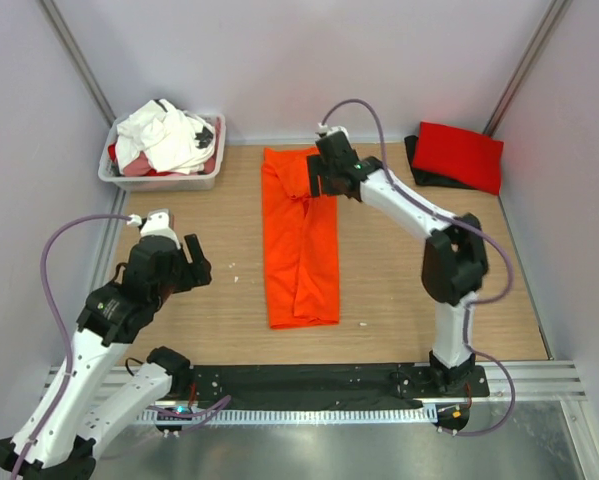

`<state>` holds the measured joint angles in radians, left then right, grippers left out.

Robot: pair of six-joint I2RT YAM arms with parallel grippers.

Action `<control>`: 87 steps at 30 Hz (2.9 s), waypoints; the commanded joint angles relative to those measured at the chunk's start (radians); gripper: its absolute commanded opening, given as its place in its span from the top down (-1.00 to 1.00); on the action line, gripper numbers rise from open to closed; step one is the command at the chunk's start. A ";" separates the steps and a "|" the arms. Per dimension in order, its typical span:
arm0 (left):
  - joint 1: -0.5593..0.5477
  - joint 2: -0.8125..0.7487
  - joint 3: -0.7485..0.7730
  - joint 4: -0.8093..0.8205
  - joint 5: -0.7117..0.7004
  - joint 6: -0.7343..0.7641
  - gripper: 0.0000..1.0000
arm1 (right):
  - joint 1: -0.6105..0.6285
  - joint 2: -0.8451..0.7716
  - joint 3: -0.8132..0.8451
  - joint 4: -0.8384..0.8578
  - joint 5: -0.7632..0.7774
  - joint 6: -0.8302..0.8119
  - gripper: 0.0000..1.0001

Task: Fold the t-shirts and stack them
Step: Fold the tshirt

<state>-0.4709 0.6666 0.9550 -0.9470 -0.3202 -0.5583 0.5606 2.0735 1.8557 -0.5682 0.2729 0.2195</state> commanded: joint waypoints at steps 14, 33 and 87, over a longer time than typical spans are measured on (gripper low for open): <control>-0.107 0.421 -0.200 0.387 0.262 -0.273 -0.39 | 0.248 -0.616 -0.943 0.116 -0.146 0.549 -0.43; -0.373 0.663 -0.318 0.537 0.153 -0.411 0.07 | 0.369 -0.532 -0.968 0.082 -0.086 0.584 -0.29; -0.426 0.383 -0.378 0.421 0.098 -0.479 -0.08 | 0.349 -0.860 -1.253 0.177 -0.064 0.701 -0.17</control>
<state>-0.8928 1.0752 0.5861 -0.5224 -0.2024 -1.0149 0.9230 1.2022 0.6205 -0.4690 0.2283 0.8921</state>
